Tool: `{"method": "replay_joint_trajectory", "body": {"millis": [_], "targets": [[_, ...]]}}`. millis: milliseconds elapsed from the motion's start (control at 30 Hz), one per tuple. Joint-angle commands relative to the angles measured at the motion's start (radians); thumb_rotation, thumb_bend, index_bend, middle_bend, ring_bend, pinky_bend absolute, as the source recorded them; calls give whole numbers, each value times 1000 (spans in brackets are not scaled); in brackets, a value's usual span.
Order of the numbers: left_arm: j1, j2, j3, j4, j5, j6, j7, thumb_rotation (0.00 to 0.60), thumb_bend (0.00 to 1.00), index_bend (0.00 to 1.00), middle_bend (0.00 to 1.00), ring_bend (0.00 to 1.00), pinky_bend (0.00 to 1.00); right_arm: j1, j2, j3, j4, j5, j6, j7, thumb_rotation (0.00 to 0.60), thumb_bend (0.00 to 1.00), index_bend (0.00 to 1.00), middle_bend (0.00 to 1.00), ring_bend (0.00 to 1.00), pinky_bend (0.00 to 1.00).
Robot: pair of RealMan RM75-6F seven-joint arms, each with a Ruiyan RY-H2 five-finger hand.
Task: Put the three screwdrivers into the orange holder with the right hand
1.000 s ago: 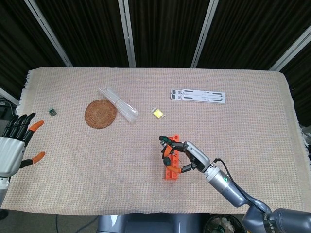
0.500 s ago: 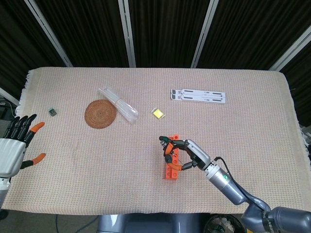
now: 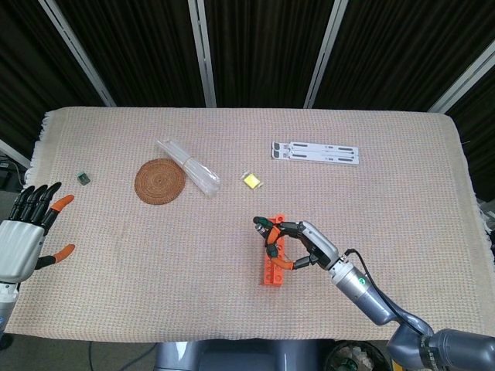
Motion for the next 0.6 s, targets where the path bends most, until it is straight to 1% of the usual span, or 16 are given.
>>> {"method": "replay_joint_trajectory", "body": {"millis": [33,600], "targets": [[0,0,0,-1,-1,-1,1,600,142,159,0,0,0,1,-5,-1,5,1,-3,-2,600,442,638,464,310,370],[-2,-5,1,8,-6,-8,0,600,142,159,0,0,0,2,-32,-5,33,12,-18,-3,600,443,636,451,299,370]]}}
